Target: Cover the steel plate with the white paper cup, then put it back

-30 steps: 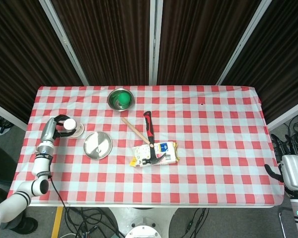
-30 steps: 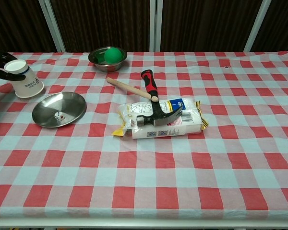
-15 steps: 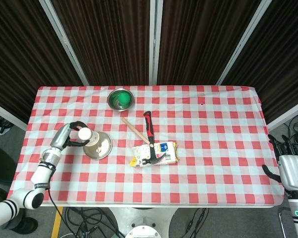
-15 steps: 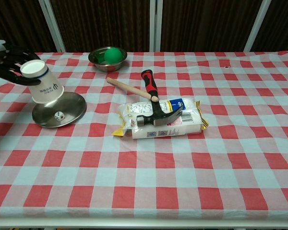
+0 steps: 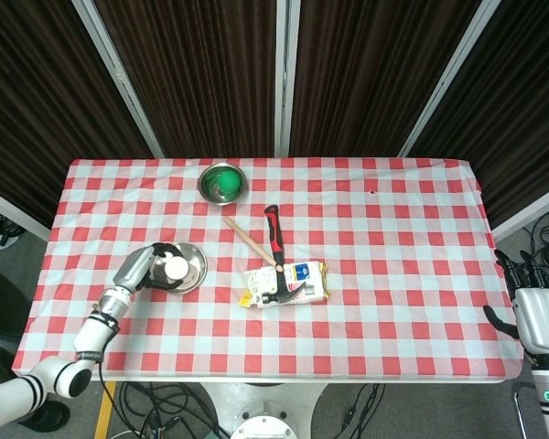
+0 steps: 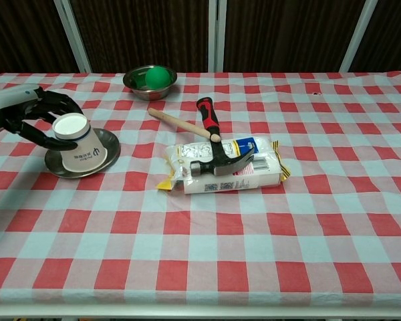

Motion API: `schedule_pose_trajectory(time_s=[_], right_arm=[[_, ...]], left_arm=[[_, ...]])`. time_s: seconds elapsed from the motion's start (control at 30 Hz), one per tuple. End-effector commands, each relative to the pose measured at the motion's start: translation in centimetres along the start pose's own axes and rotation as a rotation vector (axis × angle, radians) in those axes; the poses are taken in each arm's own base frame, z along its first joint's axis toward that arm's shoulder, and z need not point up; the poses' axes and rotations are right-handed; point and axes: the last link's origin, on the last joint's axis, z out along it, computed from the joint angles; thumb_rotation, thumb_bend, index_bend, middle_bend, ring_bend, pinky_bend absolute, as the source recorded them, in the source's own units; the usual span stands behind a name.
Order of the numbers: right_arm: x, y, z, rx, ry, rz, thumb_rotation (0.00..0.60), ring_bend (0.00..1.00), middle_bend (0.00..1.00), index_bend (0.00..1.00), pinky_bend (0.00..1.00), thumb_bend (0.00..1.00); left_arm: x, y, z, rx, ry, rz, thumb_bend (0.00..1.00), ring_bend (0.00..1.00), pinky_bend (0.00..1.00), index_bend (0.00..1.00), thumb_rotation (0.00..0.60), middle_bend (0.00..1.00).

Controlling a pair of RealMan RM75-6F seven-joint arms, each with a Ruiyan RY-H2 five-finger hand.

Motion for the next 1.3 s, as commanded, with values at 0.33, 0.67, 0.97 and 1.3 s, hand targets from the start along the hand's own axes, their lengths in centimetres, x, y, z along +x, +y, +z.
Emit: schedule_pose_trajectory(time_s=[0.33, 0.67, 0.97, 1.3], right_arm=[[-0.1, -0.2, 0.1, 0.006, -0.009, 0.003, 0.6, 0.04, 0.22, 0.07, 0.21, 0.15], [-0.3, -0.3, 0.0, 0.011, -0.023, 0.003, 0.6, 0.04, 0.22, 0.07, 0.21, 0.15], [-0.3, -0.3, 0.0, 0.01, -0.025, 0.003, 0.6, 0.04, 0.22, 0.07, 0.21, 0.15], [-0.4, -0.3, 0.0, 0.013, -0.027, 0.007, 0.6, 0.04, 0.22, 0.07, 0.21, 0.15]], left_arm=[[0.2, -1.2, 1.7, 0.039, 0.067, 0.073, 0.25, 0.25, 0.27, 0.5, 0.6, 0.4], [1.3, -1.7, 2.1, 0.068, 0.098, 0.026, 0.26, 0.25, 0.27, 0.5, 0.6, 0.4], [0.2, -0.3, 0.9, 0.019, -0.013, 0.046, 0.25, 0.25, 0.25, 0.5, 0.6, 0.4], [1.7, -1.8, 2.4, 0.102, 0.099, 0.033, 0.25, 0.25, 0.25, 0.5, 0.6, 0.4]])
